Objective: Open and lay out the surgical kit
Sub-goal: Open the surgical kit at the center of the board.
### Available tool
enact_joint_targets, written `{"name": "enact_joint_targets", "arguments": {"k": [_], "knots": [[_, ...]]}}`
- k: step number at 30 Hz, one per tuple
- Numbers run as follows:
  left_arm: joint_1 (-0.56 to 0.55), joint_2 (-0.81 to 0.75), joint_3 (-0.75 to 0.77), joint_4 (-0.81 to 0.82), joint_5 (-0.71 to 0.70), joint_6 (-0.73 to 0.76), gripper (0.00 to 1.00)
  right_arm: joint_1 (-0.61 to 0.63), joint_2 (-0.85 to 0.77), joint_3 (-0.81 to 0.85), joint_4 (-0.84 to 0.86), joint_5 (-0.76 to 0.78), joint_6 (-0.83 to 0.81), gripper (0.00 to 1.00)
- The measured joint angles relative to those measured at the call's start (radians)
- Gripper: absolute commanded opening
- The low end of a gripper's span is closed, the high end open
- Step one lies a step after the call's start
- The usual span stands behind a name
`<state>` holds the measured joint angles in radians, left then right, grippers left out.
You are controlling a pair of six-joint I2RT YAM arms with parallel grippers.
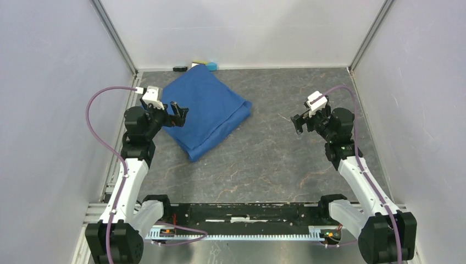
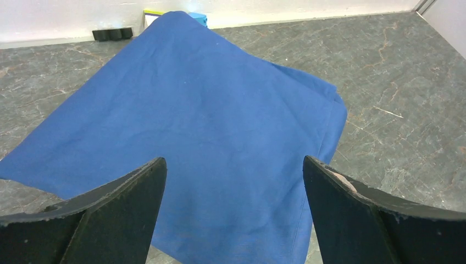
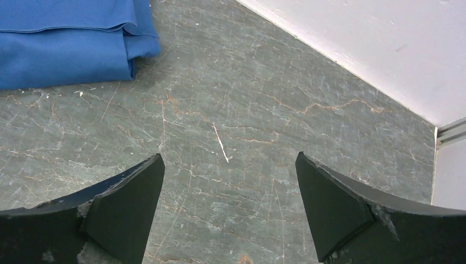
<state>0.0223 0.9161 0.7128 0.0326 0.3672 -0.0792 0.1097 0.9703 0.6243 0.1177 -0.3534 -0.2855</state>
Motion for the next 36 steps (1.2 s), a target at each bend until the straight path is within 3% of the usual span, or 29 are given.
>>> {"name": "enact_joint_targets", "arguments": {"k": [16, 21, 26, 36], "knots": [[0.000, -0.001, 0.000, -0.004, -0.002, 0.002, 1.00, -0.003, -0.001, 0.000, 0.001, -0.006, -0.005, 0.97], [-0.002, 0.002, 0.028, -0.114, 0.042, 0.100, 1.00, 0.036, 0.018, 0.001, 0.003, -0.024, -0.011, 0.97], [-0.008, 0.002, 0.044, -0.185, 0.080, 0.211, 1.00, 0.183, 0.165, 0.056, 0.003, 0.003, -0.006, 0.97], [-0.056, 0.053, 0.054, -0.306, 0.172, 0.348, 1.00, 0.341, 0.543, 0.306, 0.093, -0.047, 0.065, 0.99]]}}
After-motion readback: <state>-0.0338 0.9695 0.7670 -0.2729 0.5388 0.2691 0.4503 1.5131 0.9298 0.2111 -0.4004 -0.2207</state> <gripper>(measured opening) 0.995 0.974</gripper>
